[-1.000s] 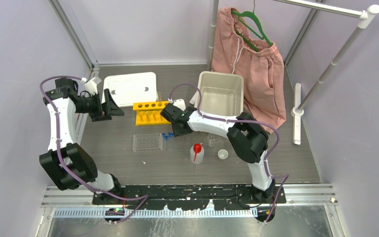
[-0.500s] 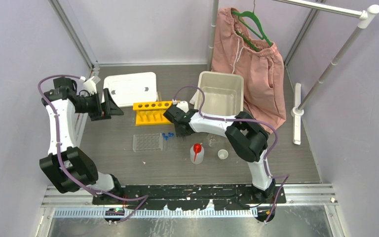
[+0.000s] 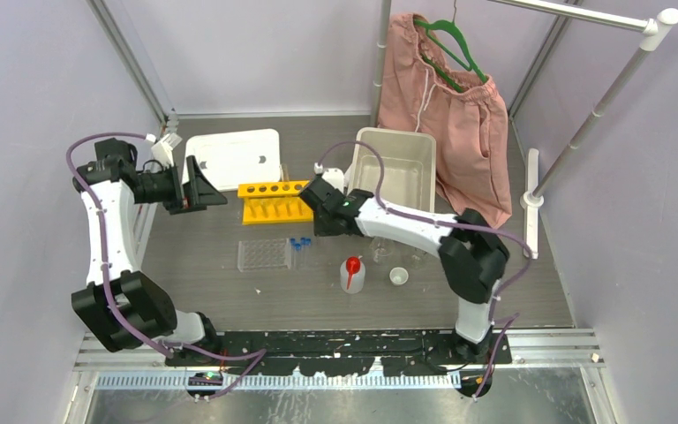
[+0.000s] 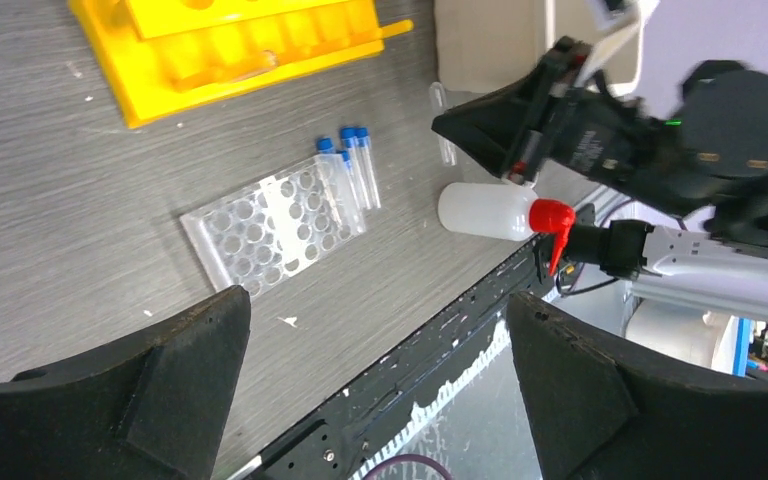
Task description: Organize the chemistry lab equipment
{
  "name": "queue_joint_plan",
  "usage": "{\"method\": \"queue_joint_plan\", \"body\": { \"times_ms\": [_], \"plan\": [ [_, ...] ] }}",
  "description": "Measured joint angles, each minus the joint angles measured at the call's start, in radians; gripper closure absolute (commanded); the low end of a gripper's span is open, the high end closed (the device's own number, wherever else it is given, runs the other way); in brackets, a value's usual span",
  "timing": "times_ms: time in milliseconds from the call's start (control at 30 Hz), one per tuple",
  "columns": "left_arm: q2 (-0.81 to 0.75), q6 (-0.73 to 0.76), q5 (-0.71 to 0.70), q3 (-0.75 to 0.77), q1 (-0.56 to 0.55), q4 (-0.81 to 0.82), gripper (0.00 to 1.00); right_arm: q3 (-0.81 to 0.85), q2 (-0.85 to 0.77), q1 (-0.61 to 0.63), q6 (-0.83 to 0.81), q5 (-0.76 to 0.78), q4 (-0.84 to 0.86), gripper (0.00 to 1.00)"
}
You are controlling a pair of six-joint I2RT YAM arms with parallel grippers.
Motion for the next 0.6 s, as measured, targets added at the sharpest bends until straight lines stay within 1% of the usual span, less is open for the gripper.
{"method": "queue_joint_plan", "body": {
  "times_ms": [133, 267, 367, 467, 600],
  "plan": [
    [-0.016, 0.047, 0.055, 0.0, -0.024, -0.032, 0.0, 0.01, -0.148, 0.024, 0.035, -0.032, 0.034, 0.99],
    [-0.054, 0.09, 0.1, -0.001, -0.073, -0.058, 0.0, 0.068, -0.209, 0.052, 0.078, -0.082, 0.121, 0.99],
    [-0.103, 0.091, 0.109, -0.014, -0.138, -0.048, 0.0, 0.165, -0.176, 0.072, 0.109, -0.118, 0.176, 0.99],
    [-0.142, 0.07, 0.107, -0.036, -0.201, -0.025, 0.01, 0.278, -0.104, 0.093, 0.141, -0.157, 0.252, 0.99],
    [-0.158, 0.043, 0.097, -0.047, -0.235, 0.003, 0.09, 0.315, -0.048, 0.113, 0.183, -0.187, 0.336, 0.99]
  ]
}}
